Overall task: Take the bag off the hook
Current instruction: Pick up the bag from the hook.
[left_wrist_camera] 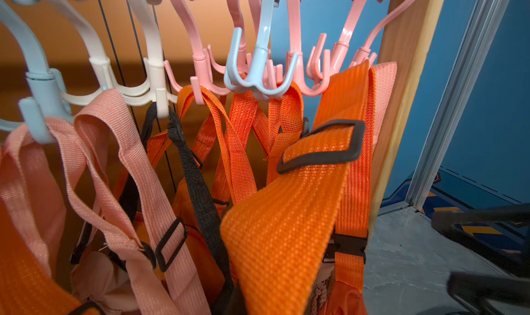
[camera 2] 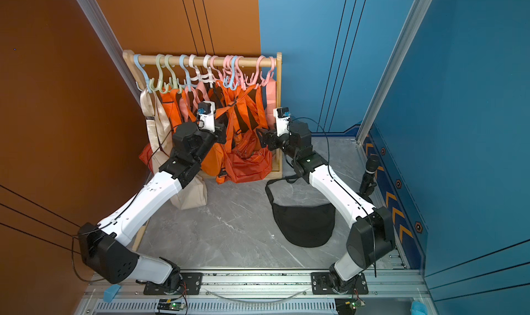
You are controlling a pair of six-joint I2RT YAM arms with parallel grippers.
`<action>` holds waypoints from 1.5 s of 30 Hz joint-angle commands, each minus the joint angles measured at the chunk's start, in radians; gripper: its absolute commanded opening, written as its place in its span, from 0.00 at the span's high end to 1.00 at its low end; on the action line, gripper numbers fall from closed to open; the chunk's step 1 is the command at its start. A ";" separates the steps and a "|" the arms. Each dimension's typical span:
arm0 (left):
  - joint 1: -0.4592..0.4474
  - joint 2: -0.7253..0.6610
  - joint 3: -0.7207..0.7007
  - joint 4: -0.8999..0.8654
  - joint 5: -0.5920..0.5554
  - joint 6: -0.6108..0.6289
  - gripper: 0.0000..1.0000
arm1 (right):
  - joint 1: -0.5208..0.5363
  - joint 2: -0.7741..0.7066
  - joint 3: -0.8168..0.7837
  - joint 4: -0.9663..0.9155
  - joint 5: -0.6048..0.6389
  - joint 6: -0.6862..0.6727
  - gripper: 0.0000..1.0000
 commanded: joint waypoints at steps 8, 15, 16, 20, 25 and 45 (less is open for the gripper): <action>0.062 -0.036 -0.007 0.029 0.046 -0.066 1.00 | -0.033 0.238 0.309 -0.056 -0.081 0.006 0.17; 0.077 -0.017 -0.009 0.040 0.057 -0.079 1.00 | -0.041 0.367 0.491 -0.101 -0.112 0.021 0.39; 0.078 -0.014 -0.008 0.041 0.059 -0.078 1.00 | -0.040 0.380 0.505 -0.101 -0.116 0.026 0.45; 0.083 -0.006 -0.004 0.044 0.067 -0.079 1.00 | -0.040 0.403 0.536 -0.101 -0.126 0.042 0.83; 0.084 -0.001 0.001 0.044 0.083 -0.082 1.00 | -0.036 0.379 0.514 -0.103 -0.107 0.037 1.00; 0.025 0.161 0.261 -0.111 0.150 -0.102 1.00 | -0.047 0.332 0.591 -0.172 -0.002 0.042 1.00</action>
